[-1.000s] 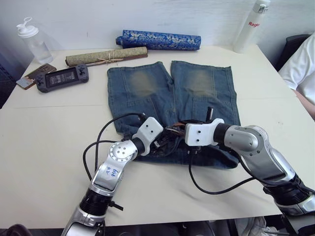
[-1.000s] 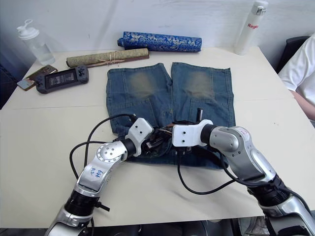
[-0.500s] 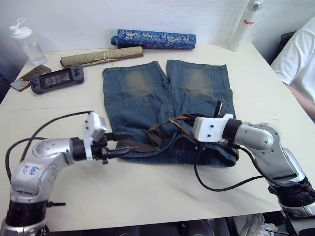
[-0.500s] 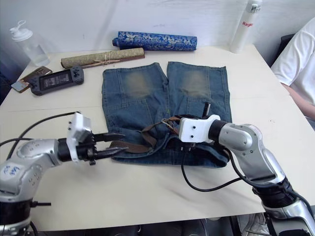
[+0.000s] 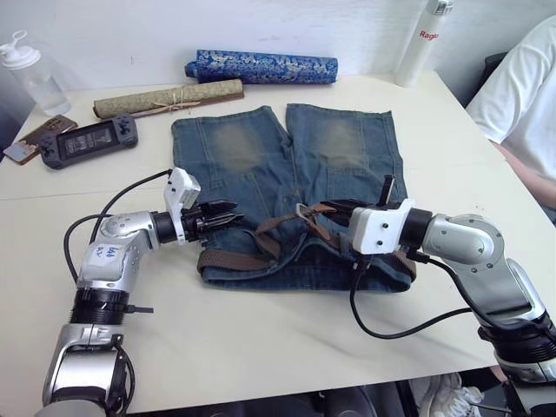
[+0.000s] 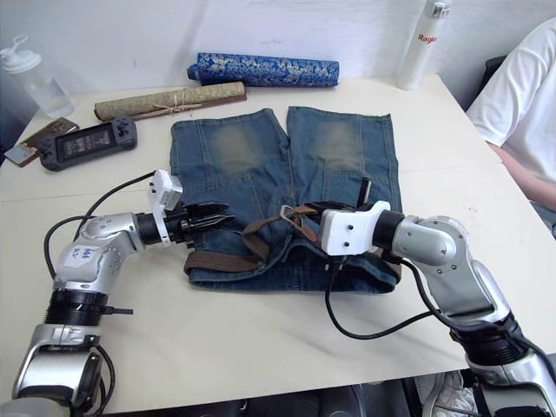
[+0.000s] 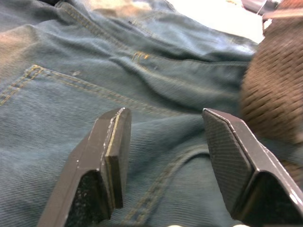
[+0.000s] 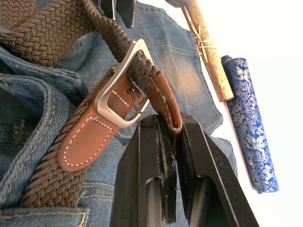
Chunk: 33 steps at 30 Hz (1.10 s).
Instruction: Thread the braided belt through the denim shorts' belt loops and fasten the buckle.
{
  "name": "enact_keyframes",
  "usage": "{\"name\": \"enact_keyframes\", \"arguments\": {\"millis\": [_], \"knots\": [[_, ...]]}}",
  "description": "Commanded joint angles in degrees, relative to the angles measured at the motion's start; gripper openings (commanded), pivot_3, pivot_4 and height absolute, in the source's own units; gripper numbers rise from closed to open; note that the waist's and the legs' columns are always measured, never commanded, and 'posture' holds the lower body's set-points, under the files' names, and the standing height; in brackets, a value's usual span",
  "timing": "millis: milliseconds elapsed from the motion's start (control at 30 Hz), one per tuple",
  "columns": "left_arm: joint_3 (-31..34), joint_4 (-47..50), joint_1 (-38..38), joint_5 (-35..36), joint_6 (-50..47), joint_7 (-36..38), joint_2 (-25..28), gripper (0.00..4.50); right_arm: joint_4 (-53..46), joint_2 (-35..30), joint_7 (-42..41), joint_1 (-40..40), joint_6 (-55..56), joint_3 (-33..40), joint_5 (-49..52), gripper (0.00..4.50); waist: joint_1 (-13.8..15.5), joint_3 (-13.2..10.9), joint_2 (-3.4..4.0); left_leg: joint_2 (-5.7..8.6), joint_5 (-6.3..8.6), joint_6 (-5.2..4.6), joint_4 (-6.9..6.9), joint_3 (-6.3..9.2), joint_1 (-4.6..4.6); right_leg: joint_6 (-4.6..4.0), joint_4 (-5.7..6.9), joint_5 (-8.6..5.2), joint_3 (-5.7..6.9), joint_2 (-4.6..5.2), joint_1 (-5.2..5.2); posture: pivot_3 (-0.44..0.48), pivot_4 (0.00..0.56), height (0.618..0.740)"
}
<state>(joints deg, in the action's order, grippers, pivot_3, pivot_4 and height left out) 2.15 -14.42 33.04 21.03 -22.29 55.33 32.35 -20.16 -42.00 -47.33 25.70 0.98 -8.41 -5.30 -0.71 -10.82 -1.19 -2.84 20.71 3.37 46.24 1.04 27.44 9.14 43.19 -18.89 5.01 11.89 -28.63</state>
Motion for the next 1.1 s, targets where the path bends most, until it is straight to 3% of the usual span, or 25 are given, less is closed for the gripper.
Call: {"name": "enact_keyframes", "arguments": {"millis": [33, 200, 367, 633, 800, 1100], "knots": [[-1.0, 0.2, 0.8, 0.0, 4.5, 5.8, 0.7, 0.14, -2.3, -0.8, 0.4, -0.4, 0.4, 2.9, 0.9, 0.00, 0.1, 0.0, 0.00, 0.00, 0.00, 0.00, 0.00, 0.00, 0.01, 0.00, -0.02, 0.00, 0.00, 0.00, 0.00, 0.000, 0.150, 0.645], [-4.9, -3.7, 0.5, -5.4, 9.3, 8.4, 2.5, 0.06, -2.2, -0.8, 0.6, -0.6, 0.4, 3.1, 1.1, 0.00, 0.5, 0.0, 0.00, 0.00, -0.12, 0.22, 0.00, -0.02, 0.01, 0.00, -0.03, 0.00, 0.00, 0.00, 0.00, 0.000, 0.150, 0.645], [-10.4, -16.3, 3.6, -16.5, 16.9, 2.9, 3.0, 0.06, -3.1, -0.7, -0.1, 0.3, 1.2, 4.4, 4.1, 0.00, 0.7, 0.0, 0.00, 0.00, -0.03, 0.06, 0.01, -0.01, -0.06, 0.00, 0.06, 0.00, 0.00, 0.00, 0.05, 0.000, 0.150, 0.645], [-14.2, -21.3, 1.3, -21.5, 28.0, 4.0, 4.1, 0.06, 2.1, -9.8, -5.0, -1.2, 5.9, 16.0, 9.3, 0.00, 0.8, 0.1, 0.23, 0.00, -0.07, 0.11, 0.03, -0.02, -0.25, -0.01, 0.25, 0.00, -0.06, 0.01, 0.17, 0.000, 0.150, 0.645], [-14.2, -22.7, -0.4, -22.1, 30.2, 3.0, 4.7, 0.06, 7.8, -15.2, -6.1, -3.2, 8.1, 21.9, 10.2, 0.00, 0.8, 0.3, 0.41, 0.00, -0.06, 0.10, 0.03, -0.05, -0.34, 0.00, 0.25, 0.00, -0.09, 0.02, 0.26, 0.000, 0.150, 0.645], [-14.6, -21.9, -2.5, -22.1, 31.8, 1.8, 4.8, 0.06, 15.0, -18.3, -4.2, 1.0, 9.9, 24.1, 10.3, 0.00, 0.5, 0.8, 1.05, 0.00, -0.05, 0.08, -0.02, -0.20, -0.53, -0.03, 0.28, -0.03, -0.23, 0.03, 0.27, 0.000, 0.150, 0.645]]}}
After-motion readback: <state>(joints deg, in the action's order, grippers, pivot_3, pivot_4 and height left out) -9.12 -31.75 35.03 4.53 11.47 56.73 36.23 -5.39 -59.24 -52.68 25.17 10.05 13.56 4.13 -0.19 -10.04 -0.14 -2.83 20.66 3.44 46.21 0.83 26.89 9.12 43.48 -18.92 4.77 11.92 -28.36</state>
